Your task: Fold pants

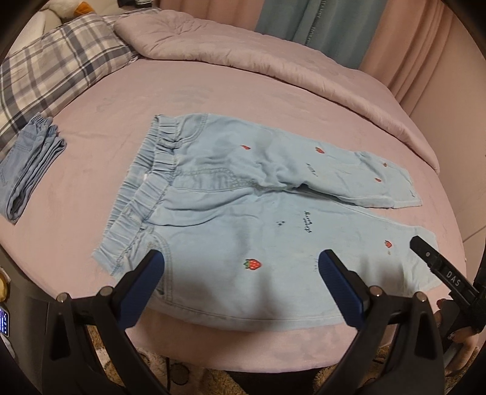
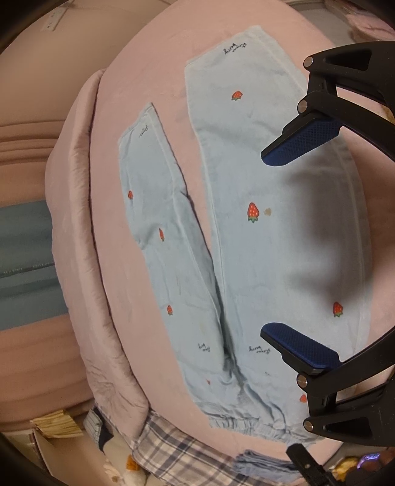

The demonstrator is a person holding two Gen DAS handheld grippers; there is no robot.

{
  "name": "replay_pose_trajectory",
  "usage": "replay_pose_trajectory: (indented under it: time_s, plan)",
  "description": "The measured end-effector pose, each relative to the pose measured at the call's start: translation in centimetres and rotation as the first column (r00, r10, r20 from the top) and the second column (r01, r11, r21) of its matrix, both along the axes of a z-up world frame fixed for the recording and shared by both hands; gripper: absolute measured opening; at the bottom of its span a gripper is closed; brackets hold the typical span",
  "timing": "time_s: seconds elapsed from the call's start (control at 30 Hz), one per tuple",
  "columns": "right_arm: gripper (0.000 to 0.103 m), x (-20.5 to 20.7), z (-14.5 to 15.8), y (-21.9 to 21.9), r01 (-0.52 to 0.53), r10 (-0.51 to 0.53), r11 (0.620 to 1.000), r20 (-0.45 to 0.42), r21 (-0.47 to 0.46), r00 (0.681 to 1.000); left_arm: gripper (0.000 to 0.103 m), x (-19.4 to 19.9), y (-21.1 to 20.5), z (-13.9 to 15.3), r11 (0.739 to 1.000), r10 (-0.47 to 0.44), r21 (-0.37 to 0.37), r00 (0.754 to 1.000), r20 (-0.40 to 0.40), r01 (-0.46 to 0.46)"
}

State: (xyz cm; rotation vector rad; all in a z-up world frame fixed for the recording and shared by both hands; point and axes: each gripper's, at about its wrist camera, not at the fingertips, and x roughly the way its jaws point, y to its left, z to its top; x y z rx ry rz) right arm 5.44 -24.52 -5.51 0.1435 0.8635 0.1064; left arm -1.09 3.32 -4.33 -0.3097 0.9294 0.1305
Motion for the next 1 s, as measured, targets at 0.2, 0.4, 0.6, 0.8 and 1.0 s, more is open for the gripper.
replay_pose_trajectory:
  time_s: [0.2, 0.4, 0.6, 0.8, 1.0]
  plan:
    - [0.103, 0.3, -0.2, 0.1, -0.003, 0.003, 1.000, -0.006, -0.003, 1.000, 0.101, -0.1, 1.1, -0.3, 0.999, 0.024, -0.021, 1.000, -0.010, -0.025]
    - [0.103, 0.3, -0.2, 0.2, -0.010, 0.010, 1.000, -0.006, -0.008, 1.000, 0.101, -0.1, 1.4, -0.3, 0.999, 0.026, -0.027, 1.000, -0.008, -0.027]
    - [0.103, 0.3, -0.1, 0.1, 0.000, 0.000, 1.000, -0.004, -0.009, 1.000, 0.099, 0.0, 1.5, -0.5, 0.999, 0.014, -0.033, 1.000, -0.014, -0.015]
    - [0.102, -0.1, 0.0, -0.5, 0.019, -0.019, 1.000, -0.004, 0.000, 1.000, 0.098, 0.2, 1.4, -0.8, 0.999, 0.006, -0.040, 1.000, -0.021, -0.006]
    - [0.102, -0.2, 0.0, -1.6, 0.051, -0.051, 0.999, -0.009, 0.010, 0.999, 0.097, 0.4, 1.3, -1.0, 0.999, 0.001, -0.042, 1.000, -0.024, -0.002]
